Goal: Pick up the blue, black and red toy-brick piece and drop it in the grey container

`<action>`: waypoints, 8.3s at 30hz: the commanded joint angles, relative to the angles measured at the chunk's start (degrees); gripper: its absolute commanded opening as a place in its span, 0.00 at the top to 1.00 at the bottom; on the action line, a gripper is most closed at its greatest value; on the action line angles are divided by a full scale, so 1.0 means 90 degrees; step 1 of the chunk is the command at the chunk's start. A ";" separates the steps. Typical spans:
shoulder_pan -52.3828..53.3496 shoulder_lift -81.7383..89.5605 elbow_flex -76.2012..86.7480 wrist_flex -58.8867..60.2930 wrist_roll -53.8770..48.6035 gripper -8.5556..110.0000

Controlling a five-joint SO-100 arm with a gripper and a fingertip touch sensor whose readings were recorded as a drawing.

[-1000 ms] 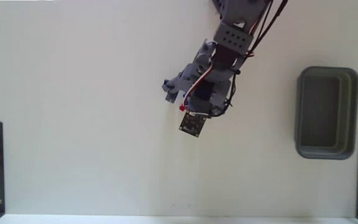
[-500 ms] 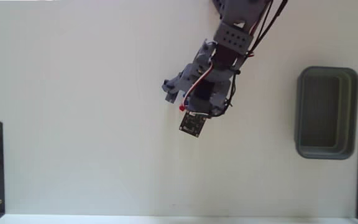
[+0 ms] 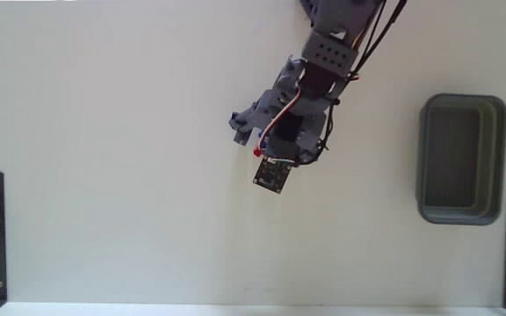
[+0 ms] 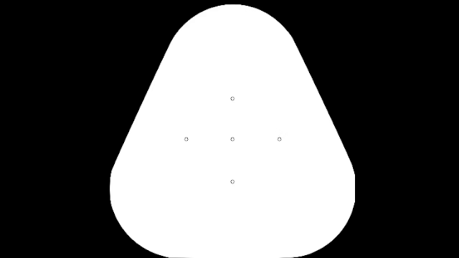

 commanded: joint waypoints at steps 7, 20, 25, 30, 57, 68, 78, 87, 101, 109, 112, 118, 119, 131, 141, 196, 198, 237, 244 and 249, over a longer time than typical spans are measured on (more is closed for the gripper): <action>0.0127 0.0154 -0.0011 -0.0100 0.0029 0.06; 0.0127 0.0154 -0.0011 -0.0100 0.0029 0.09; 0.0127 0.0154 -0.0011 -0.0100 0.0029 0.11; 0.0127 0.0154 -0.0011 -0.0100 0.0029 0.12; 0.0127 0.0154 -0.0011 -0.0100 0.0029 0.19; 0.0127 0.0154 -0.0011 -0.0100 0.0029 0.21; 0.0127 0.0154 -0.0011 -0.0100 0.0029 0.24; 0.0127 0.0154 -0.0011 -0.0100 0.0029 0.26; 0.0127 0.0154 -0.0011 -0.0100 0.0029 0.29; 0.0127 0.0154 -0.0011 -0.0100 0.0029 0.31; 0.0127 0.0154 -0.0011 -0.0100 0.0029 0.32; 0.0127 0.0154 -0.0011 -0.0100 0.0029 0.33; 0.0127 0.0154 -0.0011 -0.0100 0.0029 0.33; 0.0127 0.0154 -0.0011 -0.0100 0.0029 0.36; 0.0127 0.0154 -0.0011 -0.0100 0.0029 0.39; 0.0127 0.0154 -0.0011 -0.0100 0.0029 0.52; 0.0127 0.0154 -0.0011 -0.0100 0.0029 0.52; 0.0127 0.0209 -0.0133 0.0078 0.0029 0.57; 0.0127 0.0382 -0.0720 0.0838 0.0029 0.57; 0.0127 0.0442 -0.1206 0.1385 0.0029 0.57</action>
